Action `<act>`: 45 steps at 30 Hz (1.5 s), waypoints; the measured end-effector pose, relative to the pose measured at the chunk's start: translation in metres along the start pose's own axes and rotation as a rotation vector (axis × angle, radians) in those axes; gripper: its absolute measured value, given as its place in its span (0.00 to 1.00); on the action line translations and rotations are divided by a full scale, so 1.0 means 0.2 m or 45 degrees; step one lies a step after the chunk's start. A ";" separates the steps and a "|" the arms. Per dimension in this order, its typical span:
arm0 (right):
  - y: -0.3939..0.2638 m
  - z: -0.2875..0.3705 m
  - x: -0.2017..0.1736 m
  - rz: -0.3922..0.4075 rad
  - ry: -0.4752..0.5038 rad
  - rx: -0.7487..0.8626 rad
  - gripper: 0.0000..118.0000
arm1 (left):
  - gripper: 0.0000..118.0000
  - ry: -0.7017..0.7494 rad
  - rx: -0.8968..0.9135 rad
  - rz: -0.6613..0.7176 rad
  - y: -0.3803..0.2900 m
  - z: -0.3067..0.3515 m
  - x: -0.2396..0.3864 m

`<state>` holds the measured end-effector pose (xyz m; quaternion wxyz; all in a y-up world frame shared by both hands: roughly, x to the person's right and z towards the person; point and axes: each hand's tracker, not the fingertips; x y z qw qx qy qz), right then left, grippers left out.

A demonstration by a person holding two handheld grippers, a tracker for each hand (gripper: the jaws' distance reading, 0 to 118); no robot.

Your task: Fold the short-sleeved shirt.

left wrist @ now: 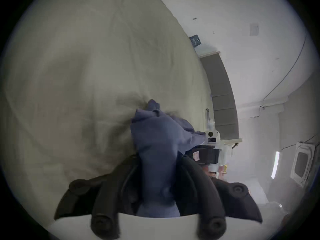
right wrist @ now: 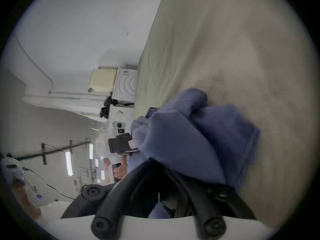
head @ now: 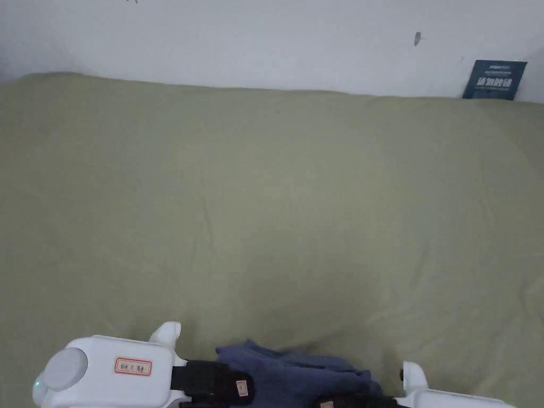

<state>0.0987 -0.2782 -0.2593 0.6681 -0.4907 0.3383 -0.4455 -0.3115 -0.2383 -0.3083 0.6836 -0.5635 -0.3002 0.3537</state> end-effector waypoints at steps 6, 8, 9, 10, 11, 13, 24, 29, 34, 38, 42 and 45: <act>-0.01 0.14 -0.34 0.208 -0.074 0.104 0.00 | 0.26 0.108 0.073 -0.105 0.04 0.37 0.02; 0.01 0.20 -0.42 0.269 -0.115 0.142 0.00 | 0.26 0.201 0.135 -0.133 0.08 0.61 -0.01; 0.01 0.23 -0.45 0.296 -0.132 0.163 0.00 | 0.26 0.257 0.169 -0.135 0.09 0.74 -0.04; 0.02 0.26 -0.47 0.307 -0.143 0.169 0.00 | 0.26 0.303 0.203 -0.116 0.12 0.87 -0.08; 0.03 0.28 -0.48 0.317 -0.153 0.184 0.00 | 0.26 0.327 0.226 -0.096 0.14 1.00 -0.10; 0.04 0.31 -0.50 0.315 -0.174 0.218 0.00 | 0.26 0.397 0.290 -0.089 0.19 1.25 -0.20; 0.05 0.41 -0.48 0.267 -0.291 0.314 0.00 | 0.79 0.589 0.322 0.041 0.48 1.59 -0.55; 0.09 0.47 -0.46 0.283 -0.311 0.314 0.00 | 0.98 0.654 0.434 0.060 0.43 1.64 -0.51; 0.08 0.54 -0.53 0.323 -0.291 0.347 0.00 | 0.96 0.676 0.486 -0.015 0.34 1.62 -0.28; 0.07 0.65 -0.65 0.436 -0.352 0.451 0.00 | 0.53 0.637 0.525 -0.197 0.25 1.46 0.05; 0.07 0.72 -0.88 0.639 -0.585 0.630 0.00 | 0.00 0.659 0.591 -0.394 0.13 1.10 0.50; 0.03 0.71 -1.08 0.915 -0.872 0.796 0.00 | 0.00 0.605 0.714 -0.544 0.00 0.82 0.86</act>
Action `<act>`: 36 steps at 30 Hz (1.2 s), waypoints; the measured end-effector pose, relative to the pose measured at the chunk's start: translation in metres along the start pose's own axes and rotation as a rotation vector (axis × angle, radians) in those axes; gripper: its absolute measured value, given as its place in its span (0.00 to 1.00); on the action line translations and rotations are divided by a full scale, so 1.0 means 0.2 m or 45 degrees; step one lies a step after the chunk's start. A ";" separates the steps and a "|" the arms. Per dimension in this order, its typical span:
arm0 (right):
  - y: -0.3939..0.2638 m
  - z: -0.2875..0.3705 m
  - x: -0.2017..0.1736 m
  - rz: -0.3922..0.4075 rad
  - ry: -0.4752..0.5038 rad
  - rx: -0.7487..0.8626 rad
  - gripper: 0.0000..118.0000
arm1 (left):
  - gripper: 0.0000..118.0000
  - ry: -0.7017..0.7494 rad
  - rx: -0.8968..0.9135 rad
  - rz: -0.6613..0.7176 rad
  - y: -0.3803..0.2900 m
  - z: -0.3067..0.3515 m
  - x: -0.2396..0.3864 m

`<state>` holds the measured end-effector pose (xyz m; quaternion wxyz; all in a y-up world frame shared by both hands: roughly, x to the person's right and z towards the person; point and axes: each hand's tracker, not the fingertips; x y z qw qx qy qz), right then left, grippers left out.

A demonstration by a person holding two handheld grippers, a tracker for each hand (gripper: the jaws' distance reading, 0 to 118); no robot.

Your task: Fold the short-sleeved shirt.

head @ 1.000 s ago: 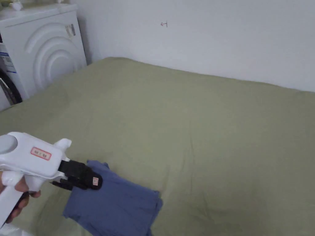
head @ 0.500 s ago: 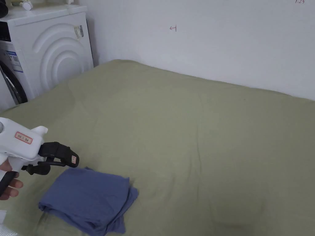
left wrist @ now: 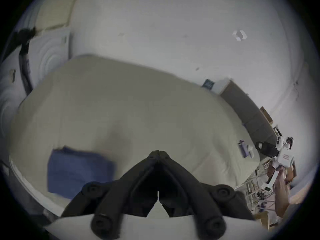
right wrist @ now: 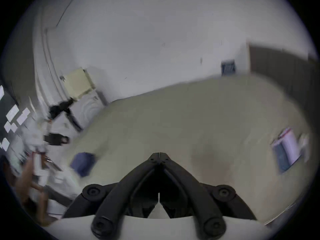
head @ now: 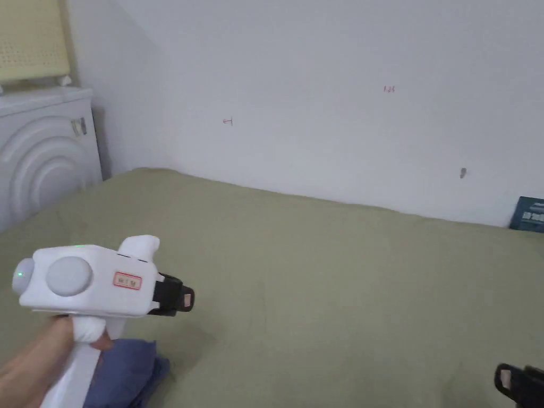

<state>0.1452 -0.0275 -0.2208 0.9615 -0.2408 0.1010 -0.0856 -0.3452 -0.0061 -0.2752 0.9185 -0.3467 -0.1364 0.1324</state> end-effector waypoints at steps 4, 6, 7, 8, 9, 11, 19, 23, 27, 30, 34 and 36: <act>0.09 0.06 -0.13 0.205 -0.232 0.235 0.00 | 0.00 0.162 0.334 -0.189 -0.07 0.01 0.58; 0.12 0.10 -0.19 0.242 -0.302 0.341 0.00 | 0.00 0.249 0.499 -0.226 -0.10 0.00 0.74; 0.13 0.11 -0.21 0.272 -0.324 0.392 0.00 | 0.00 0.277 0.567 -0.240 -0.11 0.00 0.81; 0.13 0.12 -0.23 0.291 -0.365 0.434 0.00 | 0.00 0.326 0.631 -0.263 -0.12 0.00 0.86; 0.14 0.13 -0.25 0.302 -0.407 0.475 0.00 | 0.00 0.409 0.681 -0.349 -0.14 -0.02 0.91; 0.16 0.15 -0.26 0.316 -0.398 0.521 0.00 | 0.00 0.536 0.705 -0.447 -0.14 -0.05 0.97; 0.20 0.26 -0.26 0.306 -0.376 0.529 0.00 | 0.00 0.419 0.720 -0.425 -0.11 0.08 0.99; 0.20 0.28 -0.25 0.299 -0.375 0.540 0.00 | 0.00 0.407 0.731 -0.443 -0.10 0.11 1.00; 0.22 0.30 -0.25 0.300 -0.376 0.538 0.00 | 0.02 0.354 0.710 -0.425 -0.09 0.10 1.02; 0.24 0.30 -0.24 0.303 -0.384 0.527 0.16 | 0.26 0.358 0.713 -0.417 -0.09 0.09 1.04; 0.23 0.31 -0.20 0.281 -0.412 0.653 0.96 | 0.97 0.412 0.694 -0.406 -0.08 0.07 1.03; 0.19 0.34 -0.20 0.282 -0.399 0.531 1.00 | 0.97 0.429 0.707 -0.425 -0.08 0.07 1.03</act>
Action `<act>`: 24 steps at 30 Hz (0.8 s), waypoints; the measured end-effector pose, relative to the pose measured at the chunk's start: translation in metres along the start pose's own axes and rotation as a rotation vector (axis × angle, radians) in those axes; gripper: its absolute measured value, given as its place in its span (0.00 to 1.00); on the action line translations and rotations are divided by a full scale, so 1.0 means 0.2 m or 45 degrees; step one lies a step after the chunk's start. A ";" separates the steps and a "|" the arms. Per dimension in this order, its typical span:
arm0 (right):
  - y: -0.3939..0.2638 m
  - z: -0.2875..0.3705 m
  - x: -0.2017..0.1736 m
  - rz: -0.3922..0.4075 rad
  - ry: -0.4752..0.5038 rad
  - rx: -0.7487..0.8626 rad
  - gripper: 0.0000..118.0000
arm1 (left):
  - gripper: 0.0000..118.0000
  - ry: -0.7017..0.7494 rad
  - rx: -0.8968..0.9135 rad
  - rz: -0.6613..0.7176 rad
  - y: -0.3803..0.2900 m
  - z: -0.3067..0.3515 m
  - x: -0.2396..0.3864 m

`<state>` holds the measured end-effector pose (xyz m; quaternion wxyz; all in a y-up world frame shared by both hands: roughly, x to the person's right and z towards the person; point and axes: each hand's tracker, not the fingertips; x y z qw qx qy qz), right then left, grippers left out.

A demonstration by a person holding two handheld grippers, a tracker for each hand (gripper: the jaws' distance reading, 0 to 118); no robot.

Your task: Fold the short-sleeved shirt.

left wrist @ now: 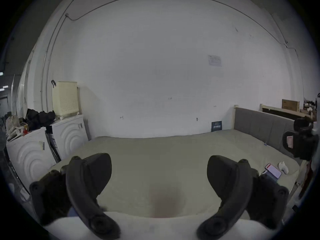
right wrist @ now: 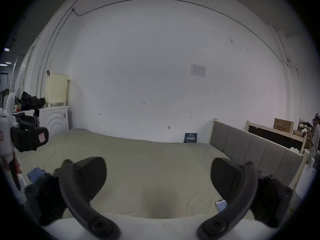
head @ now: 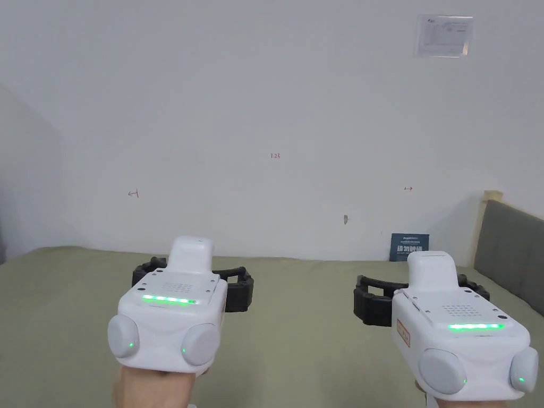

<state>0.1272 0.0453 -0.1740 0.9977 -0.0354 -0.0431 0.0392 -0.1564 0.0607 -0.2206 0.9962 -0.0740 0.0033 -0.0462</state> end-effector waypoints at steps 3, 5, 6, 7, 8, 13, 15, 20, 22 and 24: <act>0.04 -0.04 -0.01 -0.016 0.005 0.008 1.00 | 0.97 0.008 0.005 -0.009 0.00 0.01 0.00; 0.05 -0.04 -0.01 -0.013 0.014 -0.003 1.00 | 0.97 0.009 0.016 0.001 0.00 0.01 0.00; 0.05 -0.03 -0.01 -0.010 0.016 -0.003 1.00 | 0.97 0.008 0.016 0.002 0.01 0.02 0.00; 0.05 -0.03 -0.02 -0.007 0.016 -0.002 1.00 | 0.97 0.006 0.016 0.003 0.01 0.02 -0.01; 0.05 -0.02 -0.02 -0.005 0.020 0.001 1.00 | 0.97 0.008 0.017 0.007 0.01 0.03 -0.01; 0.05 -0.01 -0.03 0.003 0.027 -0.013 1.00 | 0.97 -0.152 -0.133 0.122 0.06 0.00 -0.03; 0.06 -0.02 -0.03 0.002 0.032 -0.026 1.00 | 0.97 -0.141 -0.141 0.104 0.08 0.00 -0.02; 0.07 -0.01 -0.02 -0.022 0.035 -0.043 1.00 | 0.97 -0.159 -0.088 0.090 0.08 0.03 -0.03; 0.07 -0.01 -0.01 -0.042 0.064 -0.057 1.00 | 0.97 -0.165 -0.090 0.098 0.08 0.04 -0.03; 0.07 -0.02 0.00 -0.062 0.085 -0.050 1.00 | 0.97 -0.166 -0.089 0.110 0.08 0.05 -0.03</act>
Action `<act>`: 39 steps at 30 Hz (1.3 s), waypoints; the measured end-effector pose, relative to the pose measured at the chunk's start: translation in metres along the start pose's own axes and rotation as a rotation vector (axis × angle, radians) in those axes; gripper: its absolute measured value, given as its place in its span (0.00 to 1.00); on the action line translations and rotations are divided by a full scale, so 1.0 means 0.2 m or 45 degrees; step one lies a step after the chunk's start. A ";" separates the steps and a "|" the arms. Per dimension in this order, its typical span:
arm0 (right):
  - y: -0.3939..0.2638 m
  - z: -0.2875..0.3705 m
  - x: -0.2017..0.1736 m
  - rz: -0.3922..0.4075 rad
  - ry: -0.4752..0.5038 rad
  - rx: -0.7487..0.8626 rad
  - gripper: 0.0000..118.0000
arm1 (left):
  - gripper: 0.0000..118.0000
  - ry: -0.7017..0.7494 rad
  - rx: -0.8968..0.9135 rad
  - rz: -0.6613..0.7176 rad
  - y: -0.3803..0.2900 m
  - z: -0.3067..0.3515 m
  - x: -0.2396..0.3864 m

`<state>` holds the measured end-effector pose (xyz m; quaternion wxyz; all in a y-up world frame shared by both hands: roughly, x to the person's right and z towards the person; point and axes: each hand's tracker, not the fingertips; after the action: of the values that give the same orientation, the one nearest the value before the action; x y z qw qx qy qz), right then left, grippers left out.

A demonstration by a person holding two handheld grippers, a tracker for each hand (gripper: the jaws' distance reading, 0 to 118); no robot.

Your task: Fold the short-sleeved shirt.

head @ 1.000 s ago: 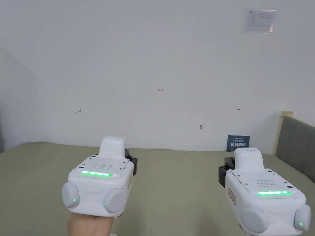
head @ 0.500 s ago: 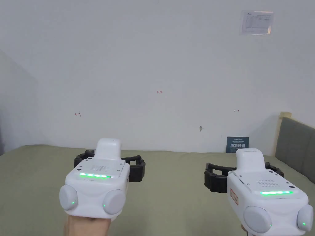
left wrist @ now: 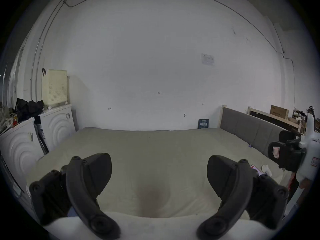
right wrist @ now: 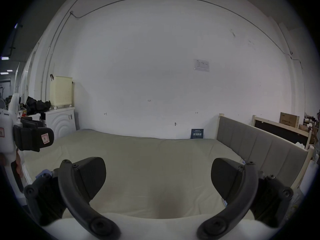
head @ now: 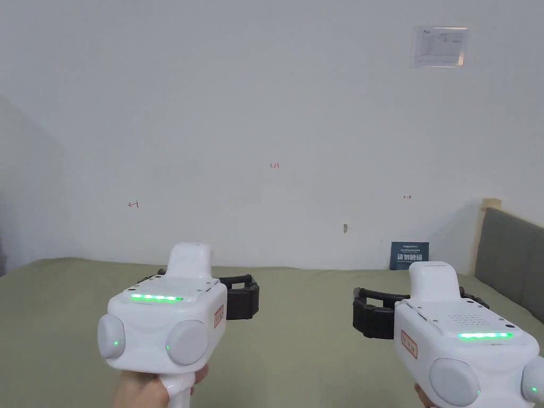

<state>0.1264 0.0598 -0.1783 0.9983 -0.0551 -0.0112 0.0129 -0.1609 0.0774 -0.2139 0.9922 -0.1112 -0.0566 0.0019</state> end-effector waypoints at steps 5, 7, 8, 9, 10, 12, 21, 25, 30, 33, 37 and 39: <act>0.02 -0.01 0.02 -0.085 0.100 0.010 1.00 | 0.97 0.030 -0.002 0.036 0.00 0.01 -0.01; 0.05 -0.02 0.02 -0.098 0.089 -0.033 1.00 | 0.97 0.044 0.001 0.020 -0.01 0.02 -0.01; 0.05 -0.03 0.02 -0.087 0.092 -0.051 1.00 | 0.97 0.049 0.003 0.010 -0.01 0.02 -0.01; 0.05 -0.03 0.01 -0.070 0.095 -0.055 1.00 | 0.97 0.052 -0.001 0.004 -0.01 0.02 -0.01; 0.04 -0.03 0.00 -0.038 0.093 -0.059 1.00 | 0.97 0.053 -0.005 0.003 -0.01 0.03 -0.01; 0.04 -0.04 -0.02 0.041 0.032 -0.055 1.00 | 0.97 0.045 -0.012 0.014 -0.01 0.03 -0.01; 0.06 -0.05 -0.04 0.015 0.003 -0.061 1.00 | 0.97 0.074 0.003 -0.010 0.00 0.07 0.00; 0.08 -0.04 -0.05 0.031 0.009 -0.049 1.00 | 0.97 0.085 0.021 0.007 0.01 0.08 0.00; 0.10 -0.03 -0.05 0.019 0.029 -0.053 1.00 | 0.97 0.061 0.015 0.016 0.03 0.11 0.00; 0.11 -0.04 -0.06 0.017 0.018 -0.052 1.00 | 0.97 0.058 0.013 0.004 0.03 0.12 0.00; 0.12 -0.04 -0.05 0.002 0.021 -0.071 1.00 | 0.97 0.065 0.022 0.002 0.03 0.13 0.01; 0.13 -0.04 -0.05 -0.012 0.011 -0.094 1.00 | 0.97 0.059 0.025 0.009 0.04 0.14 0.01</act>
<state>0.1158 0.0836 -0.1893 0.9957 -0.0917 -0.0075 0.0075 -0.1629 0.0915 -0.1877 0.9942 -0.1018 -0.0331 0.0034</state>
